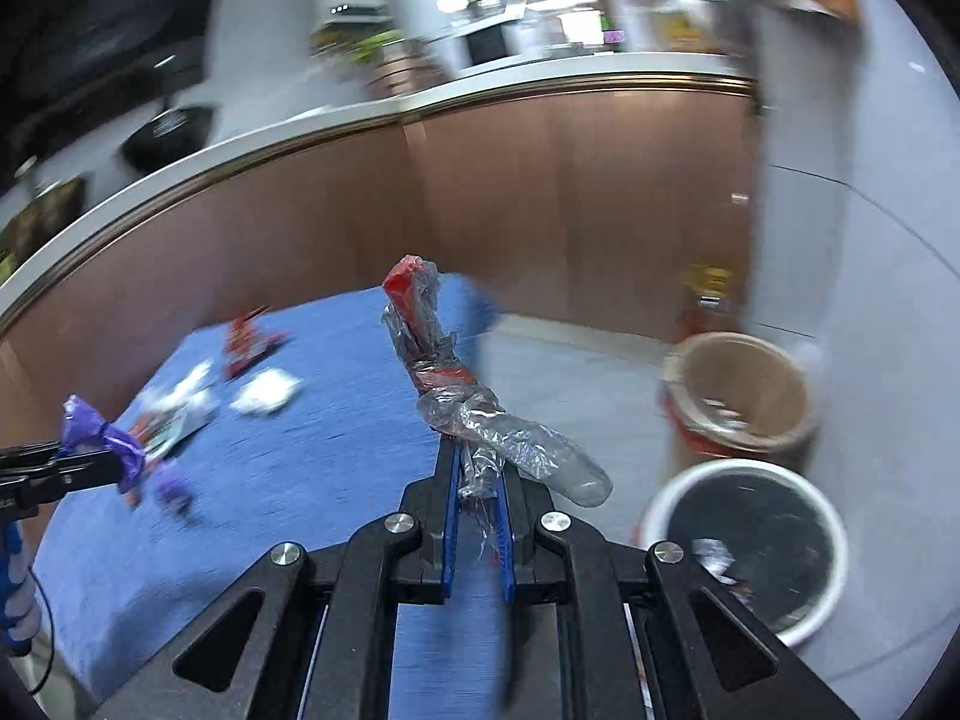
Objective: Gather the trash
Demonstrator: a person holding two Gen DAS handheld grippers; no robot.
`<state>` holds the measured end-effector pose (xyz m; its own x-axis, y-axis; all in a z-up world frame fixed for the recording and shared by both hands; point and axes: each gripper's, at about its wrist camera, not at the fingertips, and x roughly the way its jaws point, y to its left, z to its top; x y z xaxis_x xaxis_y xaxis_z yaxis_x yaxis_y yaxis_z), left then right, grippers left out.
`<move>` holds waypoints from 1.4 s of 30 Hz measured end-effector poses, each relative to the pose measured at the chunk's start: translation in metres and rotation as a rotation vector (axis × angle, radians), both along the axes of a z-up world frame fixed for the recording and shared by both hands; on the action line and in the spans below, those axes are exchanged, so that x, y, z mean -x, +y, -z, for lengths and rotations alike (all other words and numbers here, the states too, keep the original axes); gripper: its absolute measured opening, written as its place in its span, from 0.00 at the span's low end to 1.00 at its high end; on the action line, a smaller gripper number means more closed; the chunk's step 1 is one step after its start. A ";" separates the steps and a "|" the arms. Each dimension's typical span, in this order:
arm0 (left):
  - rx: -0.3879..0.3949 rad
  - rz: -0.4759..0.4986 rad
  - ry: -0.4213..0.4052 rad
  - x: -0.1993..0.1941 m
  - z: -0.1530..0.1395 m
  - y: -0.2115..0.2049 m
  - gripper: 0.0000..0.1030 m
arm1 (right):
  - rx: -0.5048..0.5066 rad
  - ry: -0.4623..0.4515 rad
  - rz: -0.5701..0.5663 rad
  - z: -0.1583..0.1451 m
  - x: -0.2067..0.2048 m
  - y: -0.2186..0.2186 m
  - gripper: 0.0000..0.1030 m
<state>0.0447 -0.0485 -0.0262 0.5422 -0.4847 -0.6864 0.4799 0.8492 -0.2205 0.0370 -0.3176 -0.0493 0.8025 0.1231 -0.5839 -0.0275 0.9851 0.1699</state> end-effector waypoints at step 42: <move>-0.038 0.467 0.203 -0.103 0.092 -0.371 0.48 | 0.014 0.236 0.563 0.097 0.012 -0.174 0.46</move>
<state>0.1477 -0.4197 -0.1180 0.1276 -0.6163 -0.7771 0.7610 0.5633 -0.3218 0.0249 -0.4912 -0.1467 0.5908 -0.2912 -0.7524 0.5349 0.8395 0.0951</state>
